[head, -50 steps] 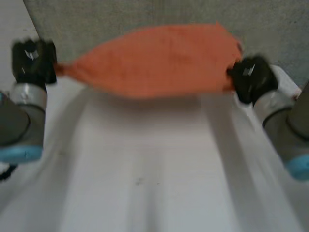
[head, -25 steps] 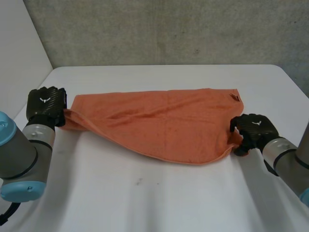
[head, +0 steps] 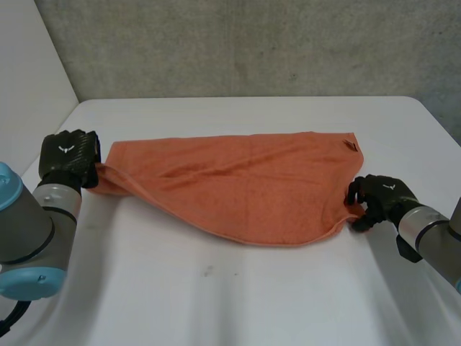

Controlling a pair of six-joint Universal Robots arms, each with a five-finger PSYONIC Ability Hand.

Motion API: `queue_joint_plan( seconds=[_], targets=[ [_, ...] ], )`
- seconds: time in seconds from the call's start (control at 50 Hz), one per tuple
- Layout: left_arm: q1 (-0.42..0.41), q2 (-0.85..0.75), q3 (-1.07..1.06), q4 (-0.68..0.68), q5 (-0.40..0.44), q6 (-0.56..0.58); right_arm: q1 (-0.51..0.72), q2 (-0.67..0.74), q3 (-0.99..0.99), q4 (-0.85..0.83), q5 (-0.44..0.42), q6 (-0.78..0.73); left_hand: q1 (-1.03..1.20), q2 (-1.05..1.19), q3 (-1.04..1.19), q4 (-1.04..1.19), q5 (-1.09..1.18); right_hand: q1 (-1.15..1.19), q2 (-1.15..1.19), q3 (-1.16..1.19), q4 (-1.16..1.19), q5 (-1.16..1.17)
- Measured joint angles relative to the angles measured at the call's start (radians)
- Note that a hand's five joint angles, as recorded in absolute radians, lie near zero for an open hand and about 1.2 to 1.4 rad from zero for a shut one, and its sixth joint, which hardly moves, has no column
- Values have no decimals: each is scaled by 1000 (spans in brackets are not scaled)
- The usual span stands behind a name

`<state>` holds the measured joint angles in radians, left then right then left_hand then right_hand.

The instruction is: Fold the laundry

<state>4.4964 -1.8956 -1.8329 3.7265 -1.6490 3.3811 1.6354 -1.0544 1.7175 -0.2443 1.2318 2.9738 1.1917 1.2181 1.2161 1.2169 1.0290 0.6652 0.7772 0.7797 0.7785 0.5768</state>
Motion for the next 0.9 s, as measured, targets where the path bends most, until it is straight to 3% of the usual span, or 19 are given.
queue_joint_plan(
  seconds=[0.1,0.2,0.32,0.42,0.48,0.56,0.58,0.74,0.84,0.9],
  targets=[
    [-2,2,0,-14,0,-3,8,20,-27,0,-2,57,0,0,0,0,0,109,125,122,122,119],
    [-2,3,-1,-21,0,-7,8,40,-52,5,4,88,0,0,0,0,0,326,399,393,396,391],
    [-2,9,-3,-42,-1,-9,-4,20,-72,41,18,84,0,0,0,0,0,326,407,405,414,403],
    [-2,42,-11,-109,-2,-8,-38,-110,-62,98,19,20,0,0,0,0,0,326,407,405,415,403],
    [3,99,-24,-227,-3,-8,-76,-271,-24,197,12,-142,0,0,0,0,0,326,407,405,415,403],
    [16,146,-39,-325,-6,-9,-102,-368,12,281,13,-302,0,0,0,0,0,326,407,405,415,405],
    [33,181,-54,-396,-6,-10,-119,-426,44,352,18,-442,0,0,0,0,0,326,407,406,415,407],
    [106,295,-134,-617,2,-11,-160,-516,133,625,70,-890,0,0,0,0,0,326,407,406,415,407],
    [124,308,-146,-646,6,-9,-156,-505,125,642,85,-921,0,0,0,0,0,326,407,407,415,407],
    [134,280,-124,-628,16,-8,-135,-445,84,570,97,-880,0,0,0,0,0,326,407,407,415,407]
  ],
)
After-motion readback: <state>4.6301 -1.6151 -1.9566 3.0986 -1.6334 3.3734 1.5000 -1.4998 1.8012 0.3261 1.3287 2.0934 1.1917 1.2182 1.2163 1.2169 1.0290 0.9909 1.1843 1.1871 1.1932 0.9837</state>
